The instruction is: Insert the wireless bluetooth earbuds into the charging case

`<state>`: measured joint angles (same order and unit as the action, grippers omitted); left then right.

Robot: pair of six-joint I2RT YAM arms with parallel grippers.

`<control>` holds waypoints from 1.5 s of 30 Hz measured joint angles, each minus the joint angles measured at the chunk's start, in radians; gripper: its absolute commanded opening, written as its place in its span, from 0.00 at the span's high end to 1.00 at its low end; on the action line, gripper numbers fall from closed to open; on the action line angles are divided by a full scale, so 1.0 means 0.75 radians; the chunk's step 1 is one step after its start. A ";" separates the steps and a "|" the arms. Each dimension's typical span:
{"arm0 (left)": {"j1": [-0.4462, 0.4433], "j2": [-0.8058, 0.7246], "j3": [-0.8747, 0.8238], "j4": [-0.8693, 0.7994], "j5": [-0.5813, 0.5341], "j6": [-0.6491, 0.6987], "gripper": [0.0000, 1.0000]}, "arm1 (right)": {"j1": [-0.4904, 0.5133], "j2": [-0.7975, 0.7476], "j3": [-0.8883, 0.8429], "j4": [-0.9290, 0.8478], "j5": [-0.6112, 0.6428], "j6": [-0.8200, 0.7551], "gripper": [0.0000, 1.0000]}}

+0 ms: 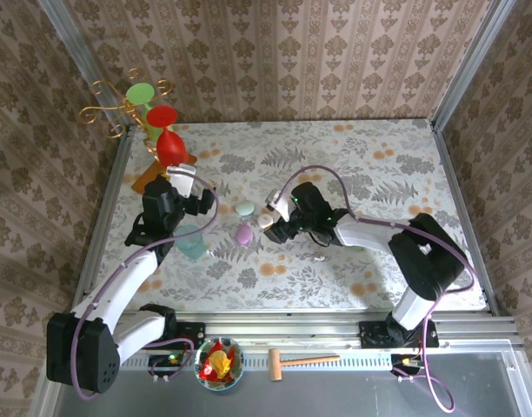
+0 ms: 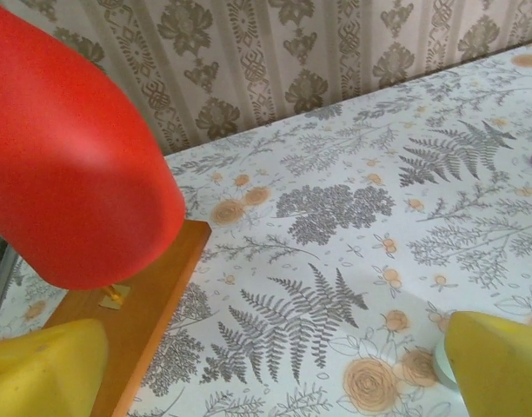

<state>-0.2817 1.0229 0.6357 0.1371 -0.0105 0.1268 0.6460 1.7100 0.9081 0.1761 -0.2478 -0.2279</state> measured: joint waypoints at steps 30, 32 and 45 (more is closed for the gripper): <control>-0.009 -0.002 0.003 -0.064 0.082 -0.001 0.00 | 0.008 0.420 0.453 -0.222 0.219 0.254 0.33; -0.009 -0.002 0.003 -0.064 0.089 -0.001 0.00 | 0.008 0.420 0.485 -0.284 0.280 0.357 0.30; -0.018 0.024 0.003 -0.063 0.115 -0.005 0.00 | 0.007 0.423 0.673 -0.655 0.357 0.793 0.28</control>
<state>-0.2955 1.0409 0.6380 0.0902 0.0757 0.1234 0.6514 2.0270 1.4128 -0.3153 0.0196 0.3668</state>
